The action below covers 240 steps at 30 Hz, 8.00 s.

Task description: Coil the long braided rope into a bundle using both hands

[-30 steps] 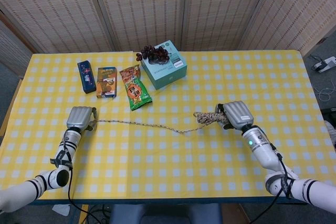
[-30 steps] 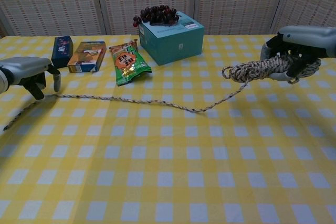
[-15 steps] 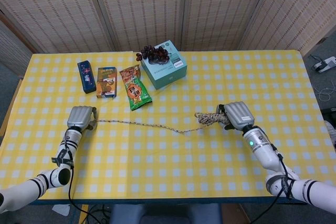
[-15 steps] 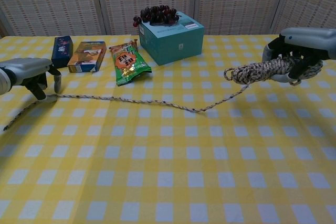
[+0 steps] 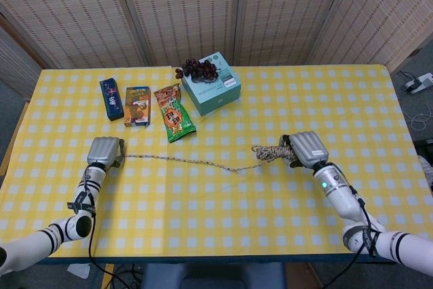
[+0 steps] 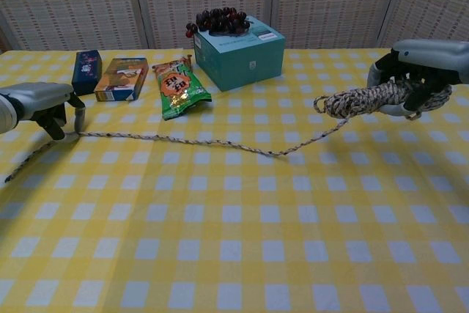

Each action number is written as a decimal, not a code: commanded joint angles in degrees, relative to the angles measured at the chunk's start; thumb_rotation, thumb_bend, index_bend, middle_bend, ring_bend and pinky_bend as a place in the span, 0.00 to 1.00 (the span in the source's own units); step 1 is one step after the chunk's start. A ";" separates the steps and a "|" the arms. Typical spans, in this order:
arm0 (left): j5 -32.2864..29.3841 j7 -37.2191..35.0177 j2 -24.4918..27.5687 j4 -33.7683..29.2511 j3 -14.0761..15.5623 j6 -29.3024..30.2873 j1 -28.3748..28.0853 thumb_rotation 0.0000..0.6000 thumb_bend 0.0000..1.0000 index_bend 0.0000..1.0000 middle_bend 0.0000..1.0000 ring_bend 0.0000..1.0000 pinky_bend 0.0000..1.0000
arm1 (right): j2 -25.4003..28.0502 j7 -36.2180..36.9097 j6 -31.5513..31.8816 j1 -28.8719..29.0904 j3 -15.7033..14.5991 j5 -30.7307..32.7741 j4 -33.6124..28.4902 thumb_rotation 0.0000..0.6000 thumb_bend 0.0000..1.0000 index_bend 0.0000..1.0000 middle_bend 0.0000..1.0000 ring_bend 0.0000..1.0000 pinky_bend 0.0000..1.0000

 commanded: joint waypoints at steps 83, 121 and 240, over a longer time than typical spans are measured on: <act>10.05 -36.98 35.13 -56.95 -22.45 17.71 -4.16 1.00 0.40 0.76 1.00 1.00 1.00 | -24.41 -1.64 11.24 16.69 15.12 5.91 1.05 1.00 0.44 0.80 0.69 0.56 0.59; -12.39 -23.15 23.24 -39.24 -21.62 19.10 -13.28 1.00 0.40 0.75 1.00 1.00 1.00 | -26.44 32.19 19.55 12.18 7.33 -21.03 9.55 1.00 0.35 0.84 0.70 0.56 0.64; 32.32 -27.60 20.92 -46.07 -16.94 31.69 -4.01 1.00 0.40 0.76 1.00 1.00 1.00 | -30.73 14.03 21.07 13.21 13.50 -13.60 11.87 1.00 0.41 0.90 0.74 0.60 0.67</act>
